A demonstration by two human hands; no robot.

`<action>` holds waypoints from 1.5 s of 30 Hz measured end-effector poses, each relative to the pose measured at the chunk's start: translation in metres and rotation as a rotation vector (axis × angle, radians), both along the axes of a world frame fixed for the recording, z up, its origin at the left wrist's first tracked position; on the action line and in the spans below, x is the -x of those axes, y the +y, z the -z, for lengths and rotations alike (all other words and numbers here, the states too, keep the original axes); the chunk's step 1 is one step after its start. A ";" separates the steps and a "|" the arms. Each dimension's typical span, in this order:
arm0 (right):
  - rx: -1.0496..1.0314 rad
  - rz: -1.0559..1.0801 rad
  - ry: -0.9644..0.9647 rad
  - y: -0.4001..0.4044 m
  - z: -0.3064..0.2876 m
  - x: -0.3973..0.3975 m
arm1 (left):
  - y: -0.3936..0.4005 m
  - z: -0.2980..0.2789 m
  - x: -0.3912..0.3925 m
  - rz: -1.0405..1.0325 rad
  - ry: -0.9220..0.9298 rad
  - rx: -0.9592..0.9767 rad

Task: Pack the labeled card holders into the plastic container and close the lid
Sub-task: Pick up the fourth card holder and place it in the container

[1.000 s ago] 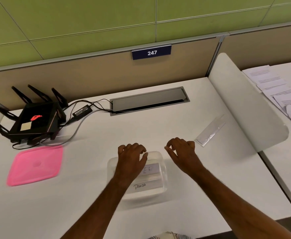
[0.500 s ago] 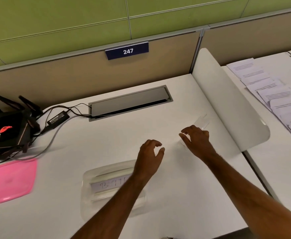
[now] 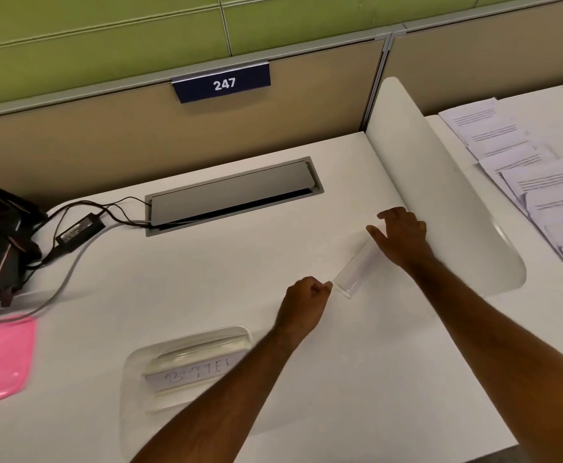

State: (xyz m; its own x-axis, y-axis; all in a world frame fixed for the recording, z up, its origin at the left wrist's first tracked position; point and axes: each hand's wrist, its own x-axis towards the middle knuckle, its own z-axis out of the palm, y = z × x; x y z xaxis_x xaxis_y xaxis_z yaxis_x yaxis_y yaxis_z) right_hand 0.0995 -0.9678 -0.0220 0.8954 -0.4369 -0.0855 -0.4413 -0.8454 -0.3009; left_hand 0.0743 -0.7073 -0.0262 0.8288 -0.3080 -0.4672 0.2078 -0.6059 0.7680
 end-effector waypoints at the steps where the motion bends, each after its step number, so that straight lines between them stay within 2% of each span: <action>1: -0.002 0.023 0.020 -0.004 0.001 -0.004 | -0.004 0.002 -0.002 -0.014 0.059 0.015; 7: -0.075 0.103 0.138 -0.016 0.011 -0.014 | -0.030 0.002 -0.010 -0.185 0.372 0.101; 10: -0.116 0.090 0.137 -0.013 0.017 -0.013 | -0.037 0.003 -0.012 -0.232 0.486 0.149; 17: -0.164 0.088 0.080 -0.005 0.021 -0.013 | -0.046 0.003 -0.012 -0.362 0.717 0.304; 22: -0.232 0.097 0.009 -0.002 0.016 -0.009 | -0.042 -0.003 -0.011 -0.399 0.760 0.366; 29: -0.355 0.156 -0.185 0.010 0.000 0.001 | -0.030 -0.020 -0.007 -0.353 0.672 0.433; 38: -0.433 0.161 -0.260 0.032 -0.031 0.026 | -0.003 -0.049 0.009 -0.197 0.284 0.379; 45: -0.595 0.156 -0.324 0.054 -0.042 0.050 | 0.034 -0.060 0.021 -0.233 0.040 0.380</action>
State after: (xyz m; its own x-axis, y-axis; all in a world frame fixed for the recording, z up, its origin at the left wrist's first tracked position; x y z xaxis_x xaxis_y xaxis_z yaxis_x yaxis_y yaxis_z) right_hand 0.0496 -0.9138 0.0197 0.8466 -0.5246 -0.0897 -0.3545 -0.4302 -0.8302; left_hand 0.0533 -0.6731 0.0339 0.8799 -0.2717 -0.3898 0.3391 -0.2155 0.9157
